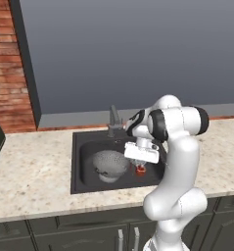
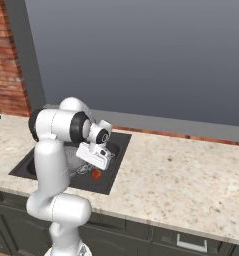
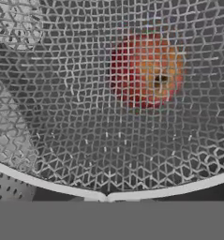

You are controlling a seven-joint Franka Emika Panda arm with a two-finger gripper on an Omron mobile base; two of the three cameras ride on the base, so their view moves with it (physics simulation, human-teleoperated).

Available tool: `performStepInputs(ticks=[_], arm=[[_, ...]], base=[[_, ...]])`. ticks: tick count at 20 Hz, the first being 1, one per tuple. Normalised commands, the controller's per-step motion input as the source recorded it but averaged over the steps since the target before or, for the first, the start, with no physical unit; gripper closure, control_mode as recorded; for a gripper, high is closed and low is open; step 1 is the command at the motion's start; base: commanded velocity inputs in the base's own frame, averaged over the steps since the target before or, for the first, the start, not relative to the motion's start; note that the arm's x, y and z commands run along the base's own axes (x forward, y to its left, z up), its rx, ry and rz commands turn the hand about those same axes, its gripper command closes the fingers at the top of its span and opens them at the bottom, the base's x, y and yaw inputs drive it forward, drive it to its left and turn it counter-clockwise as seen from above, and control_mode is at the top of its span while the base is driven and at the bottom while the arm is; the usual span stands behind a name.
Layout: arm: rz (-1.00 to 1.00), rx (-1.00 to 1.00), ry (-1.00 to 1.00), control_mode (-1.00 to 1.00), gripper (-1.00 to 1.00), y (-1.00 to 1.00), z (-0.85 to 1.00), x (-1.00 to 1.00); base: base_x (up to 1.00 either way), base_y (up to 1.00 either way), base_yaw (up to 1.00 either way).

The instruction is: Pick the strainer and colander and place them in the sink. Then turn on the water.

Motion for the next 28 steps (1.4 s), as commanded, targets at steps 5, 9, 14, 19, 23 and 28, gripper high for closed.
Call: performStepInputs(ticks=[5,9,14,19,23,28], arm=[[0.00,0.00,0.06,-1.00,-1.00,0.00,-0.57,0.32],[0.00,0.01,0.01,-1.00,-1.00,0.00,-0.36,0.00],[0.00,0.00,0.00,-1.00,-1.00,0.03,-0.15,-0.15],[-0.02,0.00,-0.09,-1.00,-1.00,0.01,0.10,-0.48],[-0.02,0.00,-0.15,-1.00,-1.00,0.18,0.37,-0.46],[0.00,-0.04,-0.18,-1.00,-1.00,0.22,0.71,-0.17]], base=[[0.00,0.00,0.00],[0.00,0.00,0.00],[0.00,0.00,0.00],[0.00,0.00,0.00],[0.00,0.00,0.00],[0.00,0.00,0.00]])
